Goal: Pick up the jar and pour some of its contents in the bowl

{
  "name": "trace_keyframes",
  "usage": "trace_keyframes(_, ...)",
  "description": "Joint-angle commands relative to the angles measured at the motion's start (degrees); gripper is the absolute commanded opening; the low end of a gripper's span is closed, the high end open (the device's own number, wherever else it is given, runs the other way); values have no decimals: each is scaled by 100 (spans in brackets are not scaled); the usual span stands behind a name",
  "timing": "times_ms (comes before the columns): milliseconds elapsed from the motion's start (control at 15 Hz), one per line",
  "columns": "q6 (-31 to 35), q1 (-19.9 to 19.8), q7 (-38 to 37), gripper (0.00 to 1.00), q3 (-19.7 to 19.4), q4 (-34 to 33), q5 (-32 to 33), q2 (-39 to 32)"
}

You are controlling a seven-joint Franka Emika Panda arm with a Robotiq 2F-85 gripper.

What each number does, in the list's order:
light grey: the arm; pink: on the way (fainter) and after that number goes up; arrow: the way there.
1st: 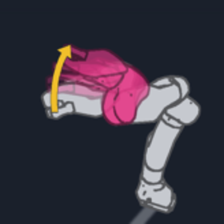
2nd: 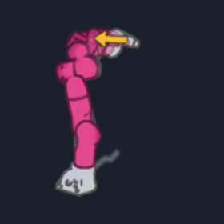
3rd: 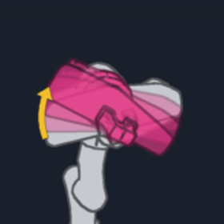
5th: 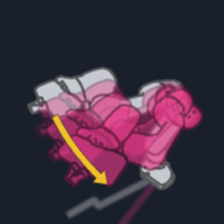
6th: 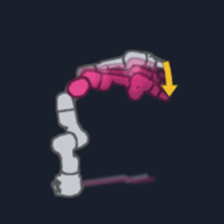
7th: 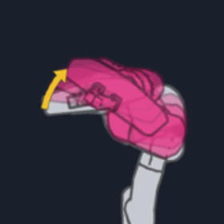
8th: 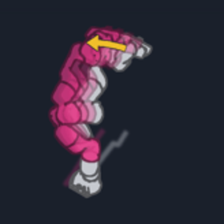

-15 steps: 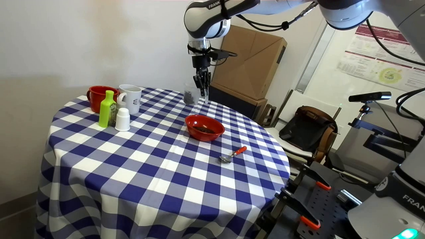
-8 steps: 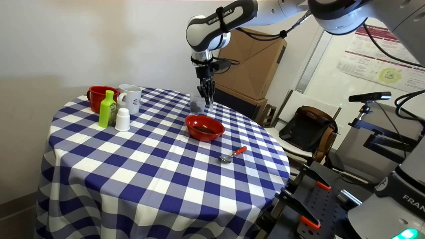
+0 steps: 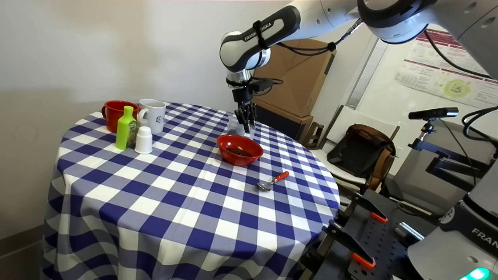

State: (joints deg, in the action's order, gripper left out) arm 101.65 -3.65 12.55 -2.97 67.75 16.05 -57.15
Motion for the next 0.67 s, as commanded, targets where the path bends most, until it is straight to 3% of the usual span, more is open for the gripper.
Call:
trace_keyframes(0,138,-77,56,81,86,477,-201,371)
trace_keyframes(200,447,-64,-92,99,152,1432,-331,1192)
trace_keyframes(600,492,-14,-837,100,185,2871,-969,2615)
